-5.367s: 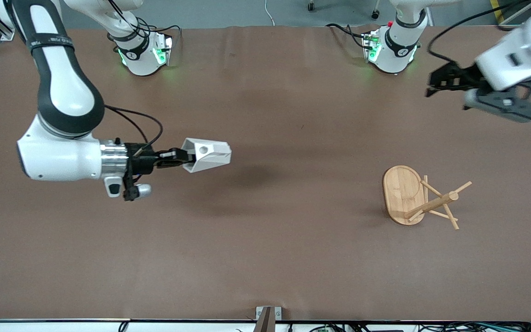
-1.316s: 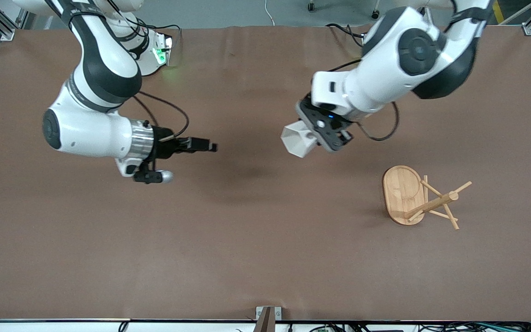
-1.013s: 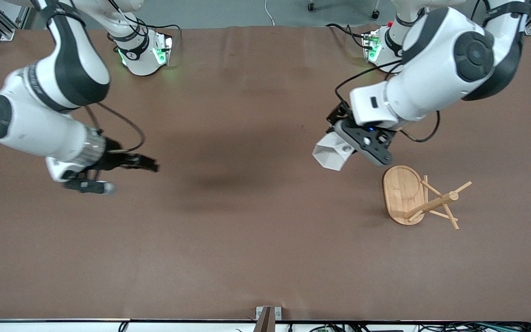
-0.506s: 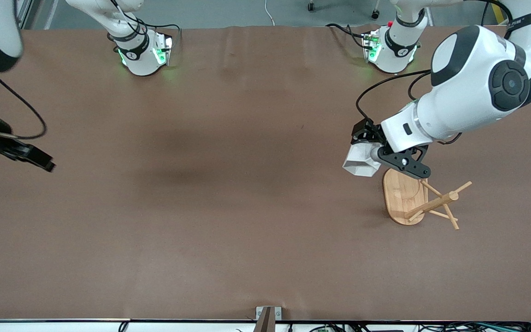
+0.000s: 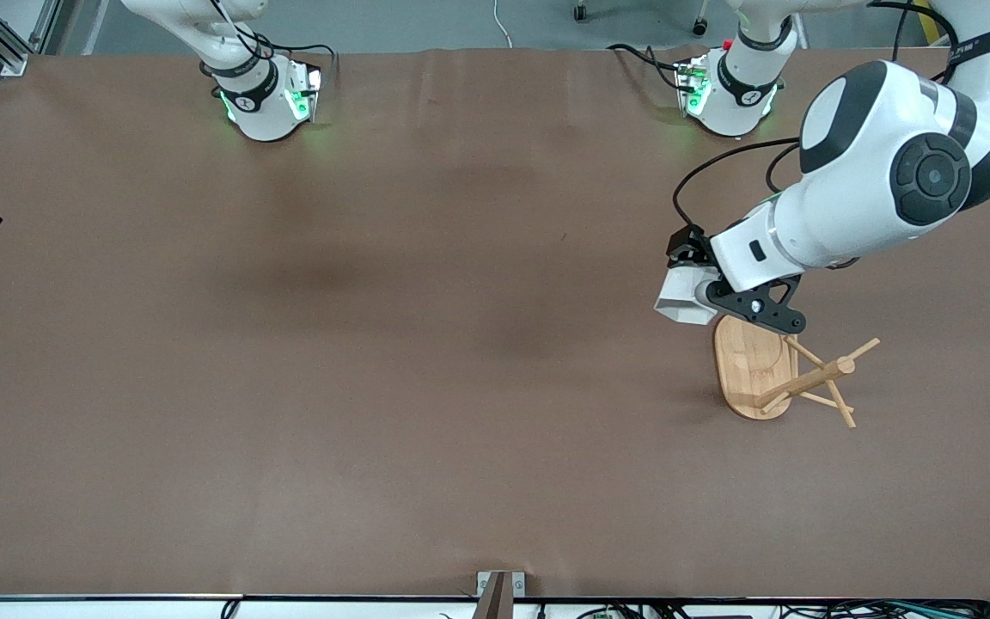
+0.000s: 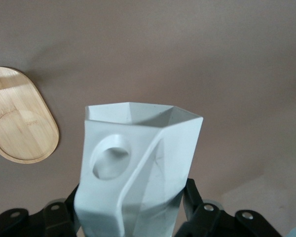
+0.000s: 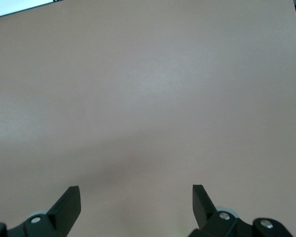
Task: Hang cup on rack
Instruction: 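Lower the cup with the left gripper onto a rack peg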
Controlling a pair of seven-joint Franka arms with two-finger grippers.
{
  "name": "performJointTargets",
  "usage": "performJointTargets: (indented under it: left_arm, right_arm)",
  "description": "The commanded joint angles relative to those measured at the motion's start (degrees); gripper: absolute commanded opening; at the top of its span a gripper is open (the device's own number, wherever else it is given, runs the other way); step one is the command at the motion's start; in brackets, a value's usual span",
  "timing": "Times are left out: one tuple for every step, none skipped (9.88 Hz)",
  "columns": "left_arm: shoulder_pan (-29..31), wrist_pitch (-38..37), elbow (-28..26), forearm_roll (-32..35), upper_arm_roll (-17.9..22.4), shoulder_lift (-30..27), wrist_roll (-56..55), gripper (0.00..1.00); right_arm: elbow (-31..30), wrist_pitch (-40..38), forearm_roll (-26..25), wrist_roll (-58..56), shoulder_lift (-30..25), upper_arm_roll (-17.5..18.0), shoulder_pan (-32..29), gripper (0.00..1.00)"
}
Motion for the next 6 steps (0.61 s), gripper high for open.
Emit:
performJointTargets:
  left_arm:
    - [1.95,1.74,-2.16,1.09,-0.45,1.94,4.70,0.00]
    - [2.21,1.84,-2.52,1.09,-0.36,1.94,5.41,0.00]
    - [3.69,2.45,-3.65,1.09,-0.36,1.77,6.89,0.00]
    - [5.19,2.72,-4.01,1.09,-0.36,1.94,9.78,0.00]
    - [6.77,3.59,-4.10,1.09,-0.45,2.64,11.90,0.00]
    - [6.96,4.21,-4.02,1.17,-0.36,3.17,12.61,0.00]
  right_arm:
    - [1.14,-0.05,0.51,-0.54,-0.03,0.06,0.58,1.00]
    - [1.24,-1.00,1.21,-0.54,-0.03,-0.03,0.58,1.00]
    - [1.24,-1.27,1.21,-0.54,-0.03,0.06,0.84,1.00]
    - [1.24,-1.28,1.21,-0.63,-0.03,0.06,1.01,1.00]
    - [1.24,-1.45,1.82,-1.58,-0.03,0.15,1.02,1.00]
    - [1.15,-2.24,2.53,-2.64,-0.03,0.06,1.02,1.00]
